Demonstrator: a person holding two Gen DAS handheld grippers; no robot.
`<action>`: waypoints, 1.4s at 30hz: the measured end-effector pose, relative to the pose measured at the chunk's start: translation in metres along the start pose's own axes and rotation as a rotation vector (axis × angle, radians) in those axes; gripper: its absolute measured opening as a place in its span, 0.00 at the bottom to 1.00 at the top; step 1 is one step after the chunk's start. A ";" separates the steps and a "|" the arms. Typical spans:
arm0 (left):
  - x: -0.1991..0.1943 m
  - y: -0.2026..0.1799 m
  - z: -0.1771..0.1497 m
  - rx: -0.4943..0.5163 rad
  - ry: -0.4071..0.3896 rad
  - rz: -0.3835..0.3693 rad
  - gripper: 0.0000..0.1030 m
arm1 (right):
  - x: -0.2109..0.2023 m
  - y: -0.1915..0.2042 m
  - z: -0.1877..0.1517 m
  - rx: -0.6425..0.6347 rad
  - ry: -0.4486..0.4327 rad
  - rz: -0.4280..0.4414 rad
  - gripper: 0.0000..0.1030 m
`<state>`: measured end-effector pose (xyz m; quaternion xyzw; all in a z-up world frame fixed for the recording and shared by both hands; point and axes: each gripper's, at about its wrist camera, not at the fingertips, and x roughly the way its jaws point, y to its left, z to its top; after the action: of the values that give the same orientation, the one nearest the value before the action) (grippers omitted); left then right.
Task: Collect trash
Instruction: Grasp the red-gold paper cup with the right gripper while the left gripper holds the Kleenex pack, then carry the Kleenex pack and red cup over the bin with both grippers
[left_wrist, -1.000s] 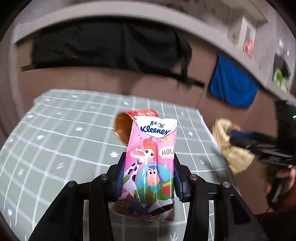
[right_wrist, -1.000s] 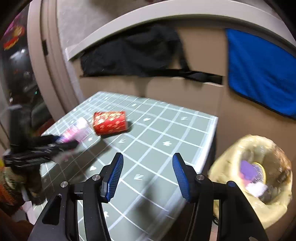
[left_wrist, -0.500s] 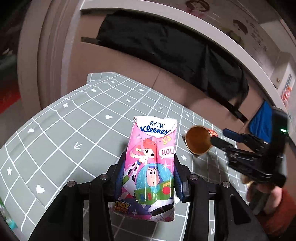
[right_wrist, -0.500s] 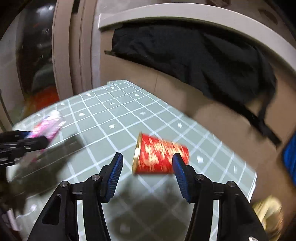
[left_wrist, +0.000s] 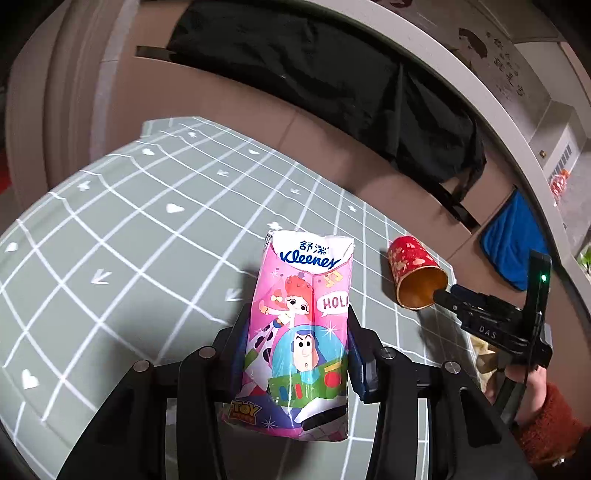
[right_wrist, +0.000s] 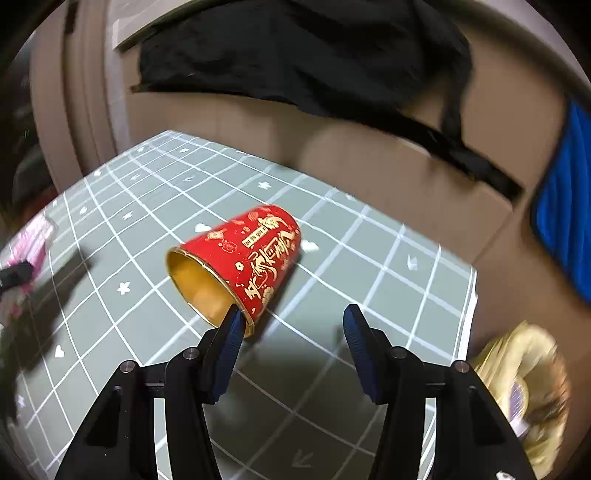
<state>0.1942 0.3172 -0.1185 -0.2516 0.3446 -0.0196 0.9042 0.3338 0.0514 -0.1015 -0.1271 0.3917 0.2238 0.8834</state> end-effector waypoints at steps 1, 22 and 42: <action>0.003 -0.004 0.001 0.007 0.006 -0.004 0.44 | 0.003 -0.002 0.001 0.015 -0.001 0.021 0.51; 0.012 -0.056 0.020 0.083 -0.024 0.029 0.44 | -0.013 -0.019 0.039 0.032 -0.189 0.163 0.10; 0.014 -0.300 0.040 0.400 -0.219 -0.114 0.44 | -0.195 -0.165 -0.014 0.149 -0.496 -0.059 0.10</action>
<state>0.2719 0.0701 0.0389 -0.0873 0.2188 -0.1113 0.9655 0.2910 -0.1546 0.0436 -0.0143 0.1747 0.1928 0.9655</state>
